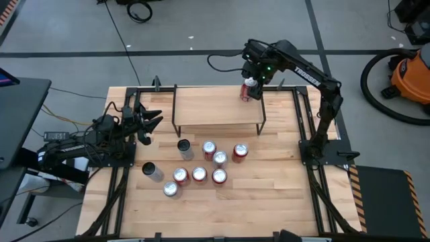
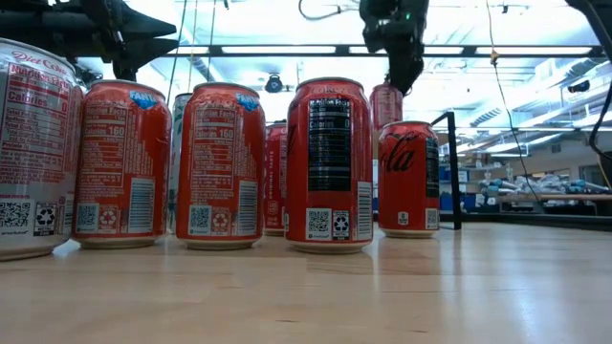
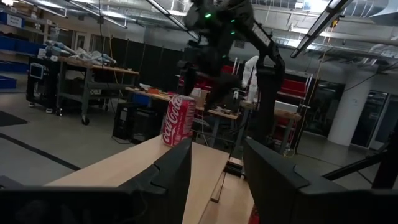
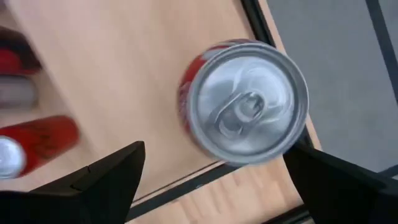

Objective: Place canned beverage on shelf
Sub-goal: Put the red soda can on the shelf, then put the red soda can on the shelf aligned with the other red soda can

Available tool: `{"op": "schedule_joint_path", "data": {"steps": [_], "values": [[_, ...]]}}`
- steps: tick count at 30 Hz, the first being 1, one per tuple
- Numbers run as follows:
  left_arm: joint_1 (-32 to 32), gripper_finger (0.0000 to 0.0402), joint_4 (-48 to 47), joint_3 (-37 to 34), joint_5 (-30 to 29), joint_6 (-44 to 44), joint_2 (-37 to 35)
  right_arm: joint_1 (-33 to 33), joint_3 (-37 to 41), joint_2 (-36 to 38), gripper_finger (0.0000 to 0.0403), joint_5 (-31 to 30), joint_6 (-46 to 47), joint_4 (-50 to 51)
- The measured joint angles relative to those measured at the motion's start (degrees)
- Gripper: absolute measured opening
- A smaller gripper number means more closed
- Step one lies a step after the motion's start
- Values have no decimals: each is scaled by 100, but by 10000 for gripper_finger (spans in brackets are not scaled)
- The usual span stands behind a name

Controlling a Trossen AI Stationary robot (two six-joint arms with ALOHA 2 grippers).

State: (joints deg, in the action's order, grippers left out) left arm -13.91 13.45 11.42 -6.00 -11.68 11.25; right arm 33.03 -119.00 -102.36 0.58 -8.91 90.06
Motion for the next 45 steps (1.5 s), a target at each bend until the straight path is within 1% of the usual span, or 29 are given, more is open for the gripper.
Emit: {"op": "schedule_joint_path", "data": {"steps": [5,9,12,15,18,20,21,23,28,32,34,40,45], "values": [[0,156,0,0,0,-66,0,-627,210,236,392,96,479,-8],[0,156,2,0,0,-70,0,-1359,713,519,391,76,971,-15],[0,156,2,0,0,-76,0,-1858,1123,780,391,-258,1366,-7],[0,156,4,0,63,-107,0,-2247,1518,1015,391,-277,1938,-1],[2,156,24,0,74,-125,0,-2693,1991,1171,391,-293,2351,-196],[2,156,35,0,74,-139,-2,-2983,2274,1197,391,-272,2430,-492],[2,156,35,0,74,-171,-2,-3115,2380,1194,391,-361,2433,-576],[2,156,34,0,73,-215,-2,-3289,2518,1163,389,-799,2388,-661],[2,156,66,0,74,-275,-2,-3218,2796,1138,375,-1948,2059,-1336],[2,156,97,0,182,-279,-2,-3059,2964,1335,362,-2333,1742,-1648],[2,156,100,0,223,-274,-2,-2901,3179,1526,356,-2342,1583,-1988],[2,156,136,0,223,-271,-2,-2481,4246,2275,346,-2199,1193,-3879],[2,156,149,0,223,-273,-2,-2309,4920,2489,344,-2105,1141,-4836]]}}
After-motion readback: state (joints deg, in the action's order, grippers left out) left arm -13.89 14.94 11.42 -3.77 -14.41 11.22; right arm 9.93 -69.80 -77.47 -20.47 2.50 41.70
